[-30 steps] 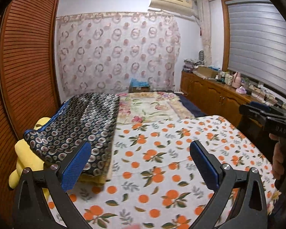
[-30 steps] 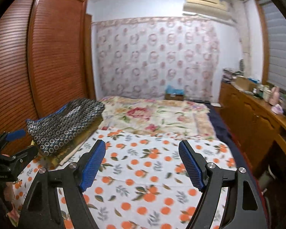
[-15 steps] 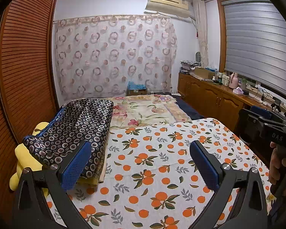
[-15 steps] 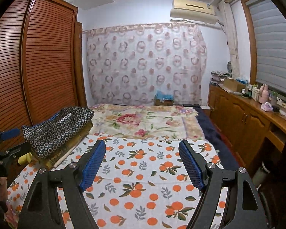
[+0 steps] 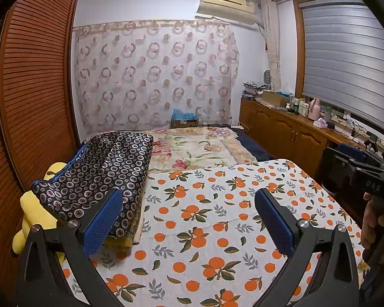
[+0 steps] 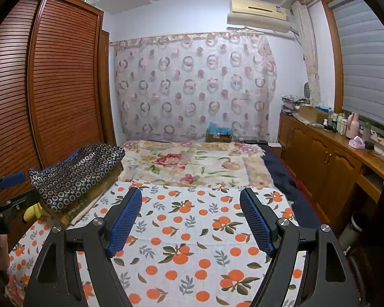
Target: Fold small clothes
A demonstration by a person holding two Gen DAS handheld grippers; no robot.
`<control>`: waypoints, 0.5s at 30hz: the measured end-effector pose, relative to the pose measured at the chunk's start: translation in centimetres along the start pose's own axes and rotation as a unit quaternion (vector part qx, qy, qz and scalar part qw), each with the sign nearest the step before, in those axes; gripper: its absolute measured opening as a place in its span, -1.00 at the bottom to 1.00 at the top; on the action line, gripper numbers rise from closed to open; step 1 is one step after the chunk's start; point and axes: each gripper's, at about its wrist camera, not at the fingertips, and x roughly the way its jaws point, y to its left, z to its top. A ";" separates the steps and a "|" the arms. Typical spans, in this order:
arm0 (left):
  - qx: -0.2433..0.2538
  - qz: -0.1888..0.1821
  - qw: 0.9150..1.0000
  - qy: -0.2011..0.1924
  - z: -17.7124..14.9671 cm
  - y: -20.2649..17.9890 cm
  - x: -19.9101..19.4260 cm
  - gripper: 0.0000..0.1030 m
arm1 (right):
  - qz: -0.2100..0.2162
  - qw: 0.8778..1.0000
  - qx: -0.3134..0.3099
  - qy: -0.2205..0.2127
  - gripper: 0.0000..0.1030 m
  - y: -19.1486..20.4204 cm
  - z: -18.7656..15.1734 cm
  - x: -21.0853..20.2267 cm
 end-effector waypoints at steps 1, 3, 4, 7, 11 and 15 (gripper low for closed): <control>0.000 0.000 1.000 0.000 0.0 0.0 0.0 1.00 | 0.000 1.000 -0.001 -0.001 0.56 0.0 -0.1 0.0; 0.000 0.000 1.000 0.000 0.0 0.0 0.0 1.00 | 0.001 1.000 -0.001 -0.001 0.56 -0.1 0.0 0.1; 0.001 0.000 1.000 0.000 0.0 0.0 0.0 1.00 | 0.001 1.000 -0.002 -0.001 0.56 -0.1 -0.1 0.1; -0.001 0.001 1.000 -0.001 0.0 0.1 -0.1 1.00 | 0.001 1.000 -0.001 -0.001 0.56 -0.1 -0.1 0.1; 0.000 0.002 1.000 -0.001 0.0 0.1 -0.1 1.00 | 0.002 1.000 -0.003 -0.003 0.56 -0.2 -0.2 0.1; 0.000 0.001 1.000 -0.001 0.0 0.1 -0.1 1.00 | 0.003 1.000 -0.003 -0.003 0.56 -0.3 -0.3 0.2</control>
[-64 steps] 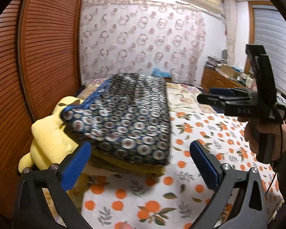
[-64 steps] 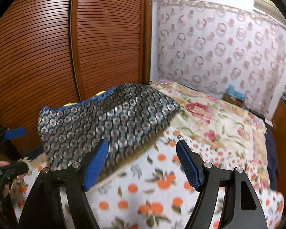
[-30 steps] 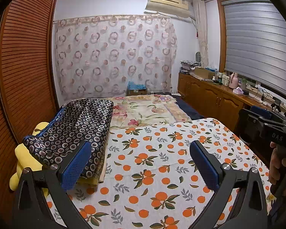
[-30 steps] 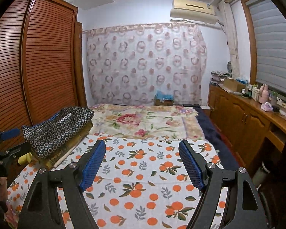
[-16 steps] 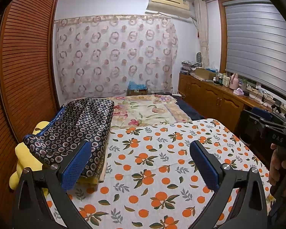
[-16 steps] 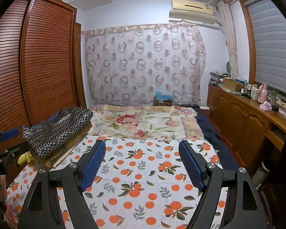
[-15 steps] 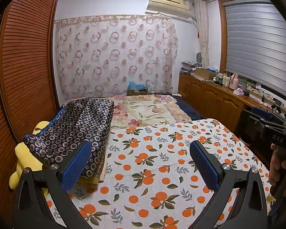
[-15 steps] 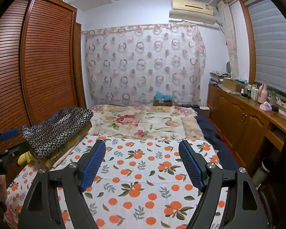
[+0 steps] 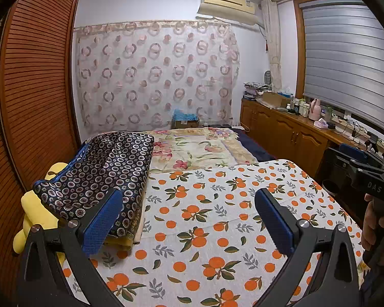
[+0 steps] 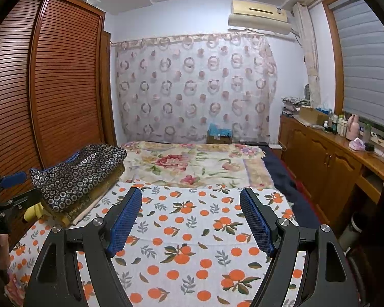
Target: Fold small clothes
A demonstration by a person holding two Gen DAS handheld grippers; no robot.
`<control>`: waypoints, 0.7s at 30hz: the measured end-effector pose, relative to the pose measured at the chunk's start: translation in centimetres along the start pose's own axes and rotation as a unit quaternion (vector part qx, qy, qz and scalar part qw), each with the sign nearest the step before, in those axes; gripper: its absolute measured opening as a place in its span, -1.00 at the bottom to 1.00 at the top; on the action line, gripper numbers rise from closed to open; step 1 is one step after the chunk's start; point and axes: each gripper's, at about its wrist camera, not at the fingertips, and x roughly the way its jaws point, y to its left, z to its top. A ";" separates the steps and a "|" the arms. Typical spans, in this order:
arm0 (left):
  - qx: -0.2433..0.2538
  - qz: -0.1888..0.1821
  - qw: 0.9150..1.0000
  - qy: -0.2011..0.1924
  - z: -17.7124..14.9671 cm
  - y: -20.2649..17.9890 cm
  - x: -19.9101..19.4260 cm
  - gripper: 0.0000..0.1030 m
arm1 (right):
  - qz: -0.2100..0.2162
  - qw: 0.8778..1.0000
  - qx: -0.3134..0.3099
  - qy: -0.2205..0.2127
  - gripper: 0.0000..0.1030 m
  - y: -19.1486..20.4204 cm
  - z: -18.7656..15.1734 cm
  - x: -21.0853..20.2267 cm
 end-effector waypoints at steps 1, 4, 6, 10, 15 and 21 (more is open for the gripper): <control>0.000 0.001 1.000 0.000 0.0 0.0 -0.1 1.00 | 0.000 1.000 0.000 0.000 0.56 0.0 0.0 0.0; 0.000 0.001 1.000 0.000 0.0 0.0 -0.1 1.00 | -0.001 1.000 0.000 0.000 0.56 0.0 -0.1 0.0; 0.000 0.000 1.000 0.000 0.0 0.0 -0.1 1.00 | 0.000 1.000 0.000 0.000 0.56 -0.1 -0.1 0.0; 0.000 0.000 1.000 0.000 0.0 0.0 -0.1 1.00 | 0.001 1.000 0.000 0.001 0.56 -0.2 -0.1 0.0; 0.001 0.000 1.000 0.000 0.0 0.0 -0.1 1.00 | -0.001 1.000 0.000 0.000 0.56 -0.2 -0.1 0.0; 0.000 0.000 1.000 -0.001 0.0 0.0 -0.1 1.00 | -0.001 1.000 -0.001 0.000 0.56 -0.2 -0.2 0.0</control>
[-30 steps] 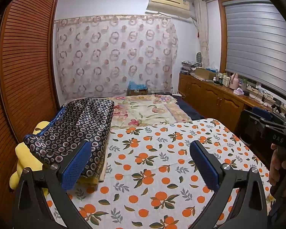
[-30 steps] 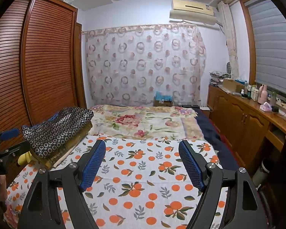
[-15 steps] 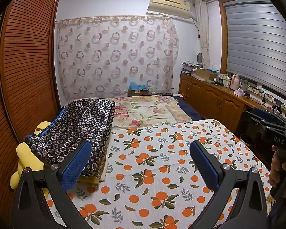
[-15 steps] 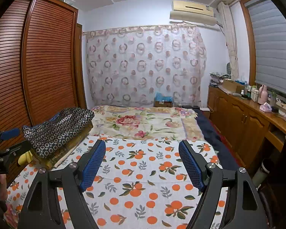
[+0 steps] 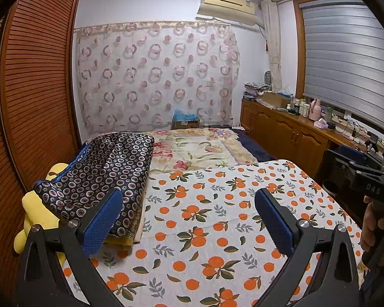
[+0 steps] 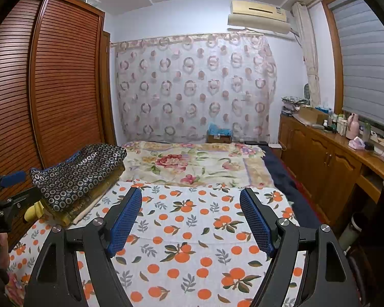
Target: Fold small clothes
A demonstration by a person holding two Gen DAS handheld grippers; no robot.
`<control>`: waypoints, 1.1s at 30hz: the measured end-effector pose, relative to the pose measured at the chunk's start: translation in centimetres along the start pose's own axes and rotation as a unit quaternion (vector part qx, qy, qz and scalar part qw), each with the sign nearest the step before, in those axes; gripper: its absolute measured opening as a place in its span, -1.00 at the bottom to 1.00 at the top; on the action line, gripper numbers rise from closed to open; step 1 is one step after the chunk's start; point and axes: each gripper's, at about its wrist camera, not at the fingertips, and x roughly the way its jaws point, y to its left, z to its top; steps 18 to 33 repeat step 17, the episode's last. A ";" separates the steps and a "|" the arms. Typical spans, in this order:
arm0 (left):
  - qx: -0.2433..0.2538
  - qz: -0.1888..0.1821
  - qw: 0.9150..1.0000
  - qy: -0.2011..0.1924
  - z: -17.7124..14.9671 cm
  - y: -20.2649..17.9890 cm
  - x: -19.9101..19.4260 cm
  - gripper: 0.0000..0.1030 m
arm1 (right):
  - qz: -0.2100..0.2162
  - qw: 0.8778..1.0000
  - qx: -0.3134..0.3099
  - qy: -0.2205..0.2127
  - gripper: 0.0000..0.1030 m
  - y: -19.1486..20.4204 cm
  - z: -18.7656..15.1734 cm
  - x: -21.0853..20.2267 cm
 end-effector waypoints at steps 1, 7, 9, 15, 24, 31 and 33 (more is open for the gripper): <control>0.000 0.001 1.000 0.000 0.0 0.0 0.0 1.00 | 0.001 1.000 0.000 0.000 0.56 0.0 0.0 0.0; 0.000 0.000 1.000 0.000 0.0 0.0 0.0 1.00 | 0.000 1.000 0.001 -0.001 0.56 -0.1 0.0 0.0; 0.000 0.001 1.000 0.000 0.0 0.0 0.0 1.00 | 0.000 1.000 0.001 -0.001 0.56 -0.1 0.0 0.0; 0.000 0.001 1.000 0.000 0.0 0.0 -0.1 1.00 | 0.001 1.000 0.001 -0.001 0.56 -0.2 -0.1 -0.1; 0.000 0.001 1.000 0.000 0.0 0.0 0.0 1.00 | 0.001 1.000 0.001 -0.001 0.56 -0.2 -0.1 -0.1; 0.000 0.001 1.000 0.000 0.0 0.0 0.0 1.00 | 0.001 1.000 0.001 -0.001 0.56 -0.2 -0.1 -0.1; 0.000 0.001 1.000 0.000 0.0 0.0 0.0 1.00 | 0.001 1.000 0.001 -0.001 0.56 -0.2 -0.1 -0.1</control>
